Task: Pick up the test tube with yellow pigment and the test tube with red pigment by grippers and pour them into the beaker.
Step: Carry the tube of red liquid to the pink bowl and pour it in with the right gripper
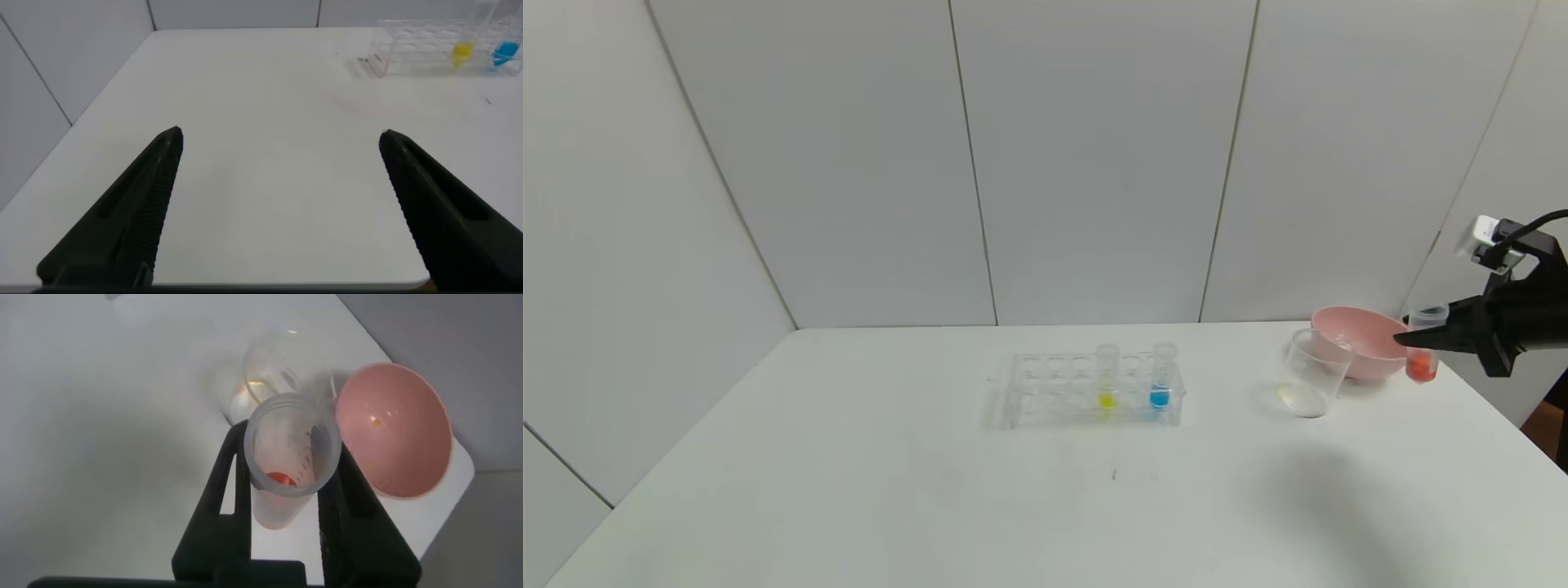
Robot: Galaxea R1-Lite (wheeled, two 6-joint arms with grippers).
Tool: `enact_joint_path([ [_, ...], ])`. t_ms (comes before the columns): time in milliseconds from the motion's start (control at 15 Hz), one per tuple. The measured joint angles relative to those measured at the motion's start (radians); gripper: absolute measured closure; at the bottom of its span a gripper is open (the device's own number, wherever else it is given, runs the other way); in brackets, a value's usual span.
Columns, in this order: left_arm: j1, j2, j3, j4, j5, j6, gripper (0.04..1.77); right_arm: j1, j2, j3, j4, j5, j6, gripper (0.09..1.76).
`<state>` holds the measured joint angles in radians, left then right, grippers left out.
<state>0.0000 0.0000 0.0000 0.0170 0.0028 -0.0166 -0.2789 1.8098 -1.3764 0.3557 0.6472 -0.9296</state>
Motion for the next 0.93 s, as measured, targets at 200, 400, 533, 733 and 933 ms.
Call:
enact_joint_path([
  [200,0.0,0.0,0.0,0.0,0.0,0.0,0.09,-0.036,0.084,-0.128,0.109,-0.09,-0.145,1.32],
  [400,0.0,0.0,0.0,0.0,0.0,0.0,0.09,-0.023,0.147,-0.249,0.176,-0.159,-0.17,1.32],
  [533,0.0,0.0,0.0,0.0,0.0,0.0,0.09,0.011,0.181,-0.335,0.246,-0.222,-0.173,1.32],
  [733,0.0,0.0,0.0,0.0,0.0,0.0,0.09,0.07,0.225,-0.457,0.35,-0.303,-0.174,1.32],
  [933,0.0,0.0,0.0,0.0,0.0,0.0,0.09,0.116,0.271,-0.551,0.395,-0.374,-0.157,1.32],
])
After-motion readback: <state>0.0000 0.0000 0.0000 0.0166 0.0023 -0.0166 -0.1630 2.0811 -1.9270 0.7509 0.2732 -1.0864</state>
